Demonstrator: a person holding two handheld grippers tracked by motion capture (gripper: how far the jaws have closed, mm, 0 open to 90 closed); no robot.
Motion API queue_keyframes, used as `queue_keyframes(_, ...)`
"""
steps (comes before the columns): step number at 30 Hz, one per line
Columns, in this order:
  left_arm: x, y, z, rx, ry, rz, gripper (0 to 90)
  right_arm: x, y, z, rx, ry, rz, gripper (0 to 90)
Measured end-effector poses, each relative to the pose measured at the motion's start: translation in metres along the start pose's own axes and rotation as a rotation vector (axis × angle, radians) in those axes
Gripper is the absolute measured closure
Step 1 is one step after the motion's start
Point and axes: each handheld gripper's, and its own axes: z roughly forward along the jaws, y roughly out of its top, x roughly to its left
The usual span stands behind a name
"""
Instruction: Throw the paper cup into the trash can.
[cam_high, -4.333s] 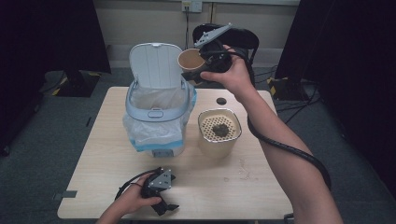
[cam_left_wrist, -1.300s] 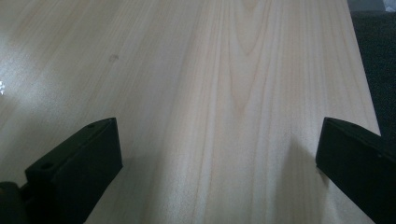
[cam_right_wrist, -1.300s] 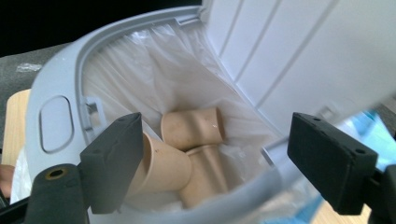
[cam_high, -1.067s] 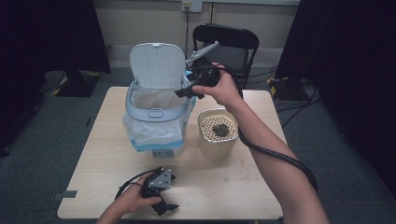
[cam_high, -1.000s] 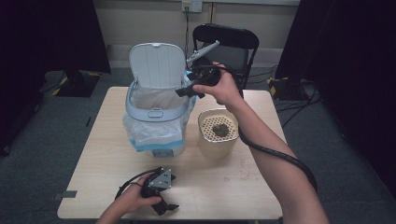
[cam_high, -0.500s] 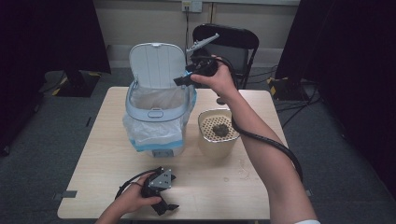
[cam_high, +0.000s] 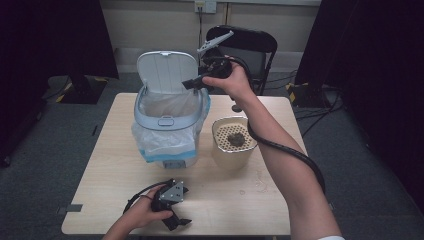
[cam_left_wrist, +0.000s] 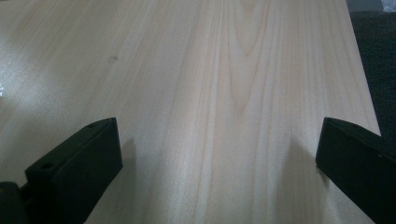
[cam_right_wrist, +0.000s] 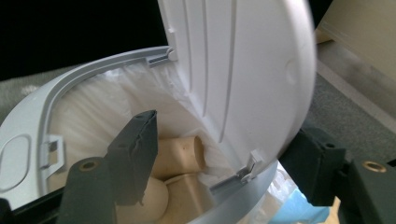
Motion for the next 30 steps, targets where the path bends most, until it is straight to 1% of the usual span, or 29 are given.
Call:
queue_keyframes(1,0.001,0.0,0.0,0.003,-0.002,0.015,0.0,0.002,0.001,-0.002,0.008,0.003,-0.019,31.3)
queue_keyframes(2,0.001,0.0,-0.001,0.01,-0.002,0.021,0.0,0.004,0.002,-0.003,0.014,0.005,-0.026,31.3)
queue_keyframes(5,0.001,0.0,-0.001,0.01,-0.002,0.02,0.0,0.013,0.004,-0.006,0.034,0.002,-0.07,30.2)
queue_keyframes(8,0.001,0.0,-0.001,0.008,-0.002,0.02,0.0,0.019,0.008,-0.011,0.007,0.008,-0.083,29.6)
queue_keyframes(10,0.002,0.0,-0.001,0.018,0.0,0.023,0.0,0.026,0.012,-0.016,-0.013,0.02,-0.094,30.1)
queue_keyframes(13,0.001,0.0,-0.001,0.016,-0.001,0.022,0.0,0.034,0.015,-0.017,-0.005,0.027,-0.106,29.9)
queue_keyframes(17,0.001,0.0,-0.001,0.016,-0.001,0.022,0.0,0.044,0.014,-0.012,0.022,0.026,-0.094,28.4)
queue_keyframes(19,0.001,0.0,-0.001,0.016,0.0,0.022,0.0,0.047,0.012,-0.008,0.037,0.038,-0.086,28.2)
queue_keyframes(22,0.001,0.0,-0.001,0.016,0.0,0.022,0.0,0.05,0.008,-0.005,0.028,0.046,-0.08,27.4)
queue_keyframes(26,0.001,0.0,-0.001,0.016,0.0,0.022,0.0,0.052,0.004,-0.004,0.002,0.053,-0.045,24.5)
queue_keyframes(30,0.001,0.0,-0.001,0.008,-0.001,0.02,0.0,0.054,-0.001,-0.003,-0.005,0.062,-0.04,24.5)
